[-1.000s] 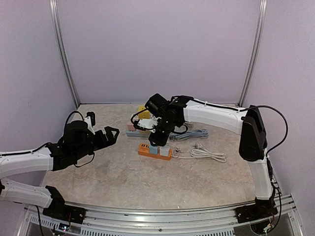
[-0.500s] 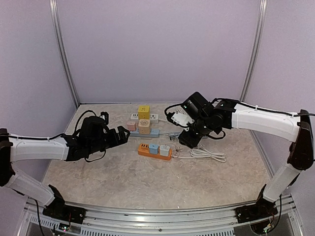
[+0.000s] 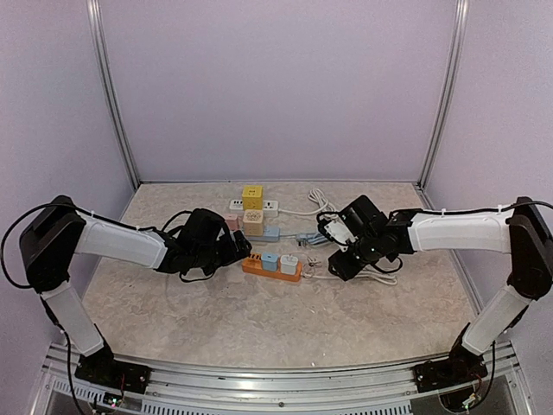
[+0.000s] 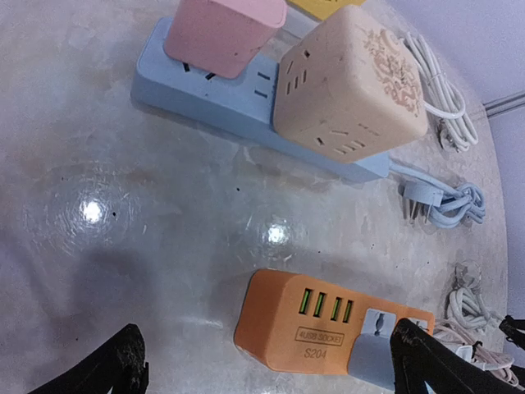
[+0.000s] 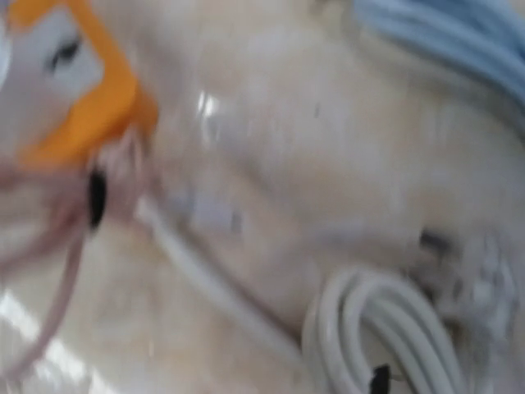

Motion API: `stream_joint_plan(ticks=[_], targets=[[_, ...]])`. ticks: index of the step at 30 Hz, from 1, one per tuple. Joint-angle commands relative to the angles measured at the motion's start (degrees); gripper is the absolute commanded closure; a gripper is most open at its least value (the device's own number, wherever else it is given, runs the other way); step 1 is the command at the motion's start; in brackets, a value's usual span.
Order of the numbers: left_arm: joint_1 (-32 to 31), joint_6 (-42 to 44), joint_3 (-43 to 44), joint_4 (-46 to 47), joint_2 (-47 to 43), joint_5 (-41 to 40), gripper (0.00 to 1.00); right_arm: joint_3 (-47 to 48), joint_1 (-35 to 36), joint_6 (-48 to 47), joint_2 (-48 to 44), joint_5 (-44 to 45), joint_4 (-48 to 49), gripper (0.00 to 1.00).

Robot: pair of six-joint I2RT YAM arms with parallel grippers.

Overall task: Insert the plug
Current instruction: Adjust the socket at the center of the board.

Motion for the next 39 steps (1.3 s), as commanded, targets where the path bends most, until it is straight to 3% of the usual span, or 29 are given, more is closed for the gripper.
stream_joint_plan(ticks=[1,9,13,23,39], targets=[[0.7,-4.4,3.1,-1.0,2.8,2.7,0.01,0.0,-1.5,3.4,4.0,-4.2,8.8,0.49],[1.9,-8.9,4.1,-3.1,3.8,5.7,0.02,-1.3,-4.0,9.2,4.2,-0.7,10.2,0.5],[2.5,-10.9,4.7,-4.9,4.1,8.2,0.04,-4.5,-5.1,12.6,-0.2,0.0,11.2,0.5],[2.7,-13.0,2.7,4.6,4.3,14.6,0.05,-17.7,-9.5,24.3,-15.2,1.9,17.4,0.46],[3.9,-18.1,6.0,5.0,10.3,22.8,0.05,-20.5,-11.0,23.0,-15.1,1.9,16.4,0.44]])
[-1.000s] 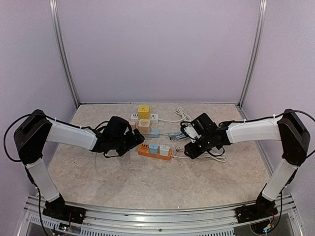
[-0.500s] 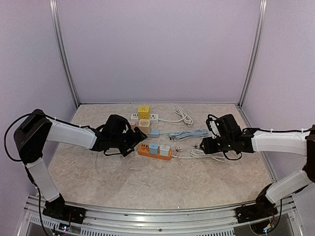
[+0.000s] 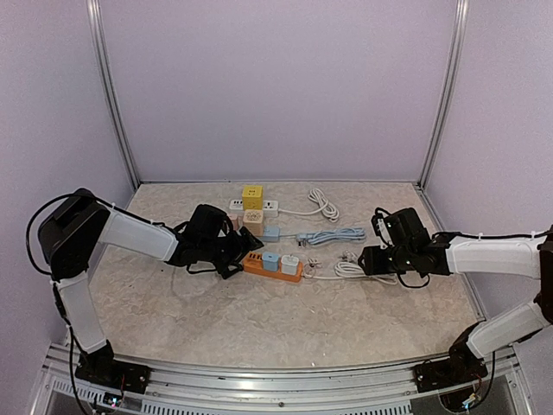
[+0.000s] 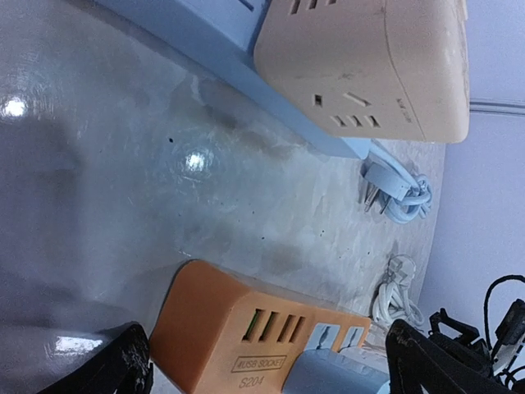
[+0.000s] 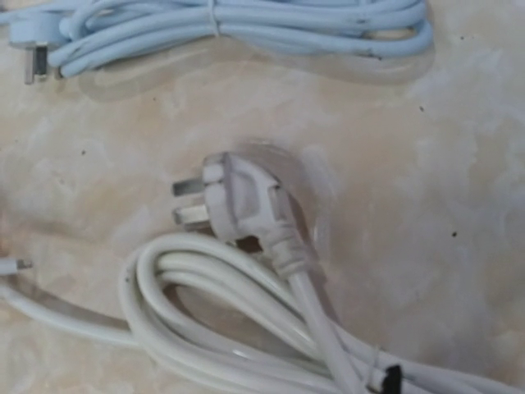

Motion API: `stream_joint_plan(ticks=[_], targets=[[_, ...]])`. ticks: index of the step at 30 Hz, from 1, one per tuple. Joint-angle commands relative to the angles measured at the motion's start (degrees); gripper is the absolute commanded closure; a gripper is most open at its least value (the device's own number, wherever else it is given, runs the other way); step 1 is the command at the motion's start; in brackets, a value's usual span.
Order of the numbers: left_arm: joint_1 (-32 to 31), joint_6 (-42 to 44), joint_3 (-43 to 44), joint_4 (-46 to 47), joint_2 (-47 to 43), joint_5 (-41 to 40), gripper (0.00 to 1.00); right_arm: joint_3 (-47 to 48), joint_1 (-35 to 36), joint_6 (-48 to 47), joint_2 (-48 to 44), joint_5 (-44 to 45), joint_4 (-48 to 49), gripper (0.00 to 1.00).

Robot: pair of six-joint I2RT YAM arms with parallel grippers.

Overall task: Insert the plug
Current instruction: Adjust the socket at the center of the board, then move the socket to the center of the board.

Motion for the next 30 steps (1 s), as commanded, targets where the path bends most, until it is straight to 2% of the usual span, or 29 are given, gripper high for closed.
stream_joint_plan(ticks=[1,6,10,18,24,30], targets=[[0.0,-2.3,1.2,-0.3,1.1,3.1,0.05,-0.6,-0.6,0.1,-0.5,0.8,0.2,0.44],[0.2,-3.2,0.6,0.9,0.7,3.2,0.06,0.6,-0.5,-0.3,-0.3,1.2,-0.5,0.44],[0.2,-3.4,-1.9,2.4,-1.7,1.8,0.06,1.6,-0.5,-1.3,0.6,-2.1,-0.1,0.46],[0.3,-3.8,-7.1,2.5,-7.4,0.3,0.06,6.8,-0.5,-15.7,9.8,-9.8,-4.7,0.47],[1.8,-2.6,-12.7,-1.8,-16.6,-3.3,0.06,11.7,-0.5,-23.3,14.5,-6.9,-8.9,0.45],[5.3,0.3,-17.9,-10.9,-31.7,-8.2,0.06,15.9,-0.4,-29.1,19.4,-8.6,-12.5,0.47]])
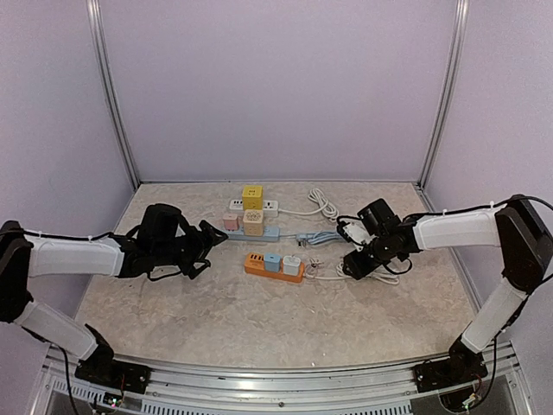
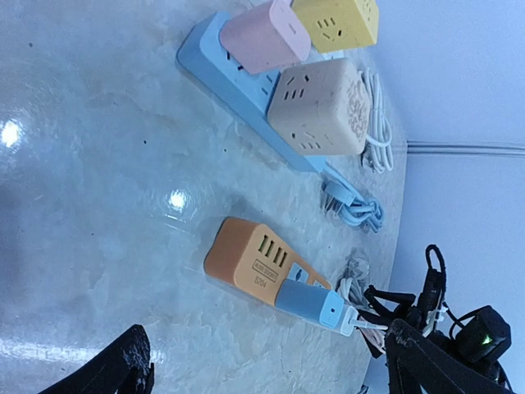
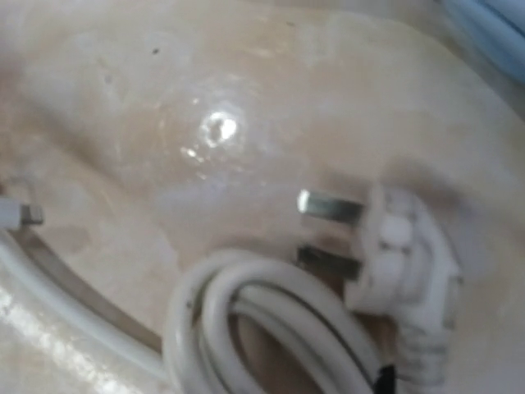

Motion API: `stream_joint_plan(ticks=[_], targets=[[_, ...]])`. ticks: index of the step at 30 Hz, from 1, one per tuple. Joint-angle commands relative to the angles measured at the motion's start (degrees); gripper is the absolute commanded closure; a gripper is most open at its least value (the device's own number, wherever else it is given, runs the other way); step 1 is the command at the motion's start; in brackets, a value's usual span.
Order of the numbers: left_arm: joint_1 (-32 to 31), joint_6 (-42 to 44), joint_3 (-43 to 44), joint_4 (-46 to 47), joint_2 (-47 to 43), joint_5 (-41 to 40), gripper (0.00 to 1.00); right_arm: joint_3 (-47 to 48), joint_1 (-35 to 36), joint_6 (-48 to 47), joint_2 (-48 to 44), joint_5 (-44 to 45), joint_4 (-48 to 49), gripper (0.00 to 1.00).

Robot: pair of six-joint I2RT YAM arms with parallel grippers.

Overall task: Insert the plug
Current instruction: Move the socket to the center of the board.

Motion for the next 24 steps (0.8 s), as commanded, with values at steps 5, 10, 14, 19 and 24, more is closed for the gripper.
stream_joint_plan(ticks=[5,10,14,19,24], targets=[[6.6,4.6,-5.1,-16.2,-21.0,-8.6,0.05,3.5,-0.3,-8.5,5.9,-6.7,-5.3,0.53],[10.9,5.6,-6.3,-21.9,-32.0,-10.6,0.06,6.3,-0.2,-11.0,10.7,-8.7,-6.7,0.62],[13.2,5.8,-7.1,-23.5,-35.7,-9.7,0.06,9.0,0.3,-12.5,13.7,-10.3,-6.9,0.72],[13.6,5.0,-8.1,-23.5,-35.9,-8.7,0.06,12.7,1.7,-13.2,17.0,-10.3,-6.8,0.76],[13.5,4.0,-9.5,-22.5,-35.8,-8.2,0.06,16.8,4.7,-13.1,20.2,-8.3,-6.2,0.76]])
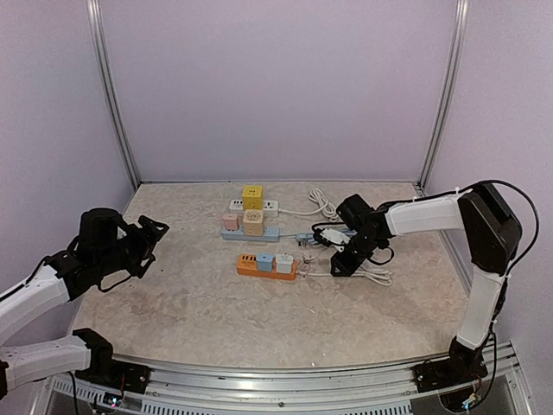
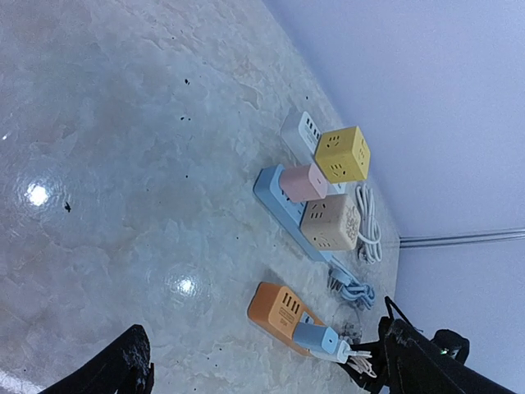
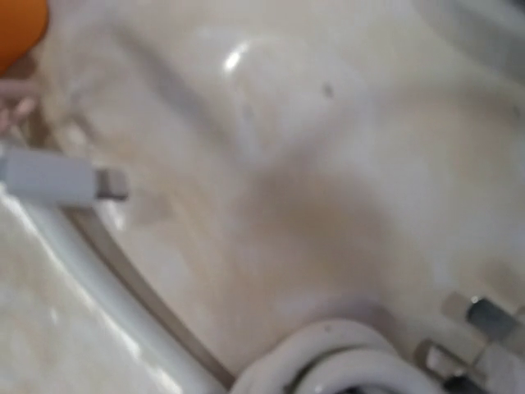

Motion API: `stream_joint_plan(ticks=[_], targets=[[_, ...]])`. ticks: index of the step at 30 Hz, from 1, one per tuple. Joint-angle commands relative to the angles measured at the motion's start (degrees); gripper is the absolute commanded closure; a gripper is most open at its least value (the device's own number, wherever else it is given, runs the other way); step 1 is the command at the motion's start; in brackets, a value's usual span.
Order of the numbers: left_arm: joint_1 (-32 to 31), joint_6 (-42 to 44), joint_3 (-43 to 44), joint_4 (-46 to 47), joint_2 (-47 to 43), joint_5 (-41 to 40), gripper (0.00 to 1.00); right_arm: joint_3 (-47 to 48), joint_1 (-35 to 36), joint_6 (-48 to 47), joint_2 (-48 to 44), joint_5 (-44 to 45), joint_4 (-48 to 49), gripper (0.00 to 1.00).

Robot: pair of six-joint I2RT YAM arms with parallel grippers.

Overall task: Insert the plug
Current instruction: Move the socket to the center of the board.

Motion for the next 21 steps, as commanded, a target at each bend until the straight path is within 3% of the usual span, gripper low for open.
stream_joint_plan(ticks=[1,21], targets=[[0.4,-0.6,-1.5,-0.7,0.0,0.6,0.06,3.2,3.9,-0.8,6.4,0.9,3.4,0.76],[0.3,-0.6,-2.3,-2.5,-3.7,-0.3,0.04,10.7,8.6,0.8,10.9,1.1,5.2,0.76]])
